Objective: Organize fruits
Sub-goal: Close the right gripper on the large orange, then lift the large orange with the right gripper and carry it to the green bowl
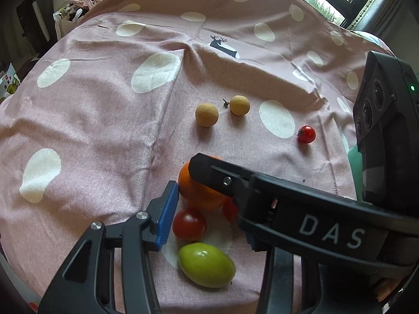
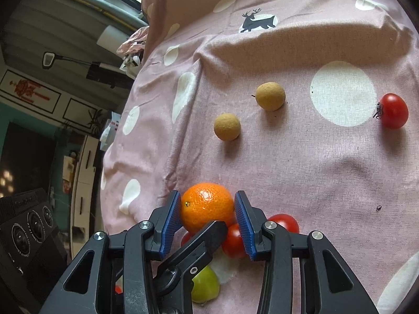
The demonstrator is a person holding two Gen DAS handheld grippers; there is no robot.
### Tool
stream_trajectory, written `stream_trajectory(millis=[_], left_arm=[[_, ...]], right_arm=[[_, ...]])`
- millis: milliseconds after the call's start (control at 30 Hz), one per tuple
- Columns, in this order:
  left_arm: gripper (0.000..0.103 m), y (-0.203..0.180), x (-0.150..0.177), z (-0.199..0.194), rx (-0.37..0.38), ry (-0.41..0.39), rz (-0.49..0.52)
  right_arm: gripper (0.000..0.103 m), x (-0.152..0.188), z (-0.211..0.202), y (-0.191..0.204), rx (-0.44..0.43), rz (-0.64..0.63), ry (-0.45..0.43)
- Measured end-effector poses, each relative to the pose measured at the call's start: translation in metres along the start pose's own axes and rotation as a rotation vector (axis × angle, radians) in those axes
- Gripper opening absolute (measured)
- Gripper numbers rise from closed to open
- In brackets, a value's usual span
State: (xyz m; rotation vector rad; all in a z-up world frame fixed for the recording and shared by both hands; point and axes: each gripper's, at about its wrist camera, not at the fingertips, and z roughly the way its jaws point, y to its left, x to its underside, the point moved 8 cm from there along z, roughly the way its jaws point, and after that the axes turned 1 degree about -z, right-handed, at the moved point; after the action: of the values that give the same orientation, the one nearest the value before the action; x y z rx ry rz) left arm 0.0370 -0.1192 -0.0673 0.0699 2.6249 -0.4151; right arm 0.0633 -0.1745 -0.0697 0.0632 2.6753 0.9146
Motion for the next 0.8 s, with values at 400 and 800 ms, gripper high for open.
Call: stream_trajectory(millis=[400, 800], left_arm=[[0.044, -0.024, -0.003, -0.018, 0.048, -0.075, 0.068], [0.043, -0.101, 0.017, -0.012, 0.223, -0.060, 0.168]], right_arm=[[0.044, 0.001, -0.031, 0.007, 0.040, -0.042, -0.095], [0.044, 0.012, -0.094, -0.035, 0.185, 0.039, -0.228]])
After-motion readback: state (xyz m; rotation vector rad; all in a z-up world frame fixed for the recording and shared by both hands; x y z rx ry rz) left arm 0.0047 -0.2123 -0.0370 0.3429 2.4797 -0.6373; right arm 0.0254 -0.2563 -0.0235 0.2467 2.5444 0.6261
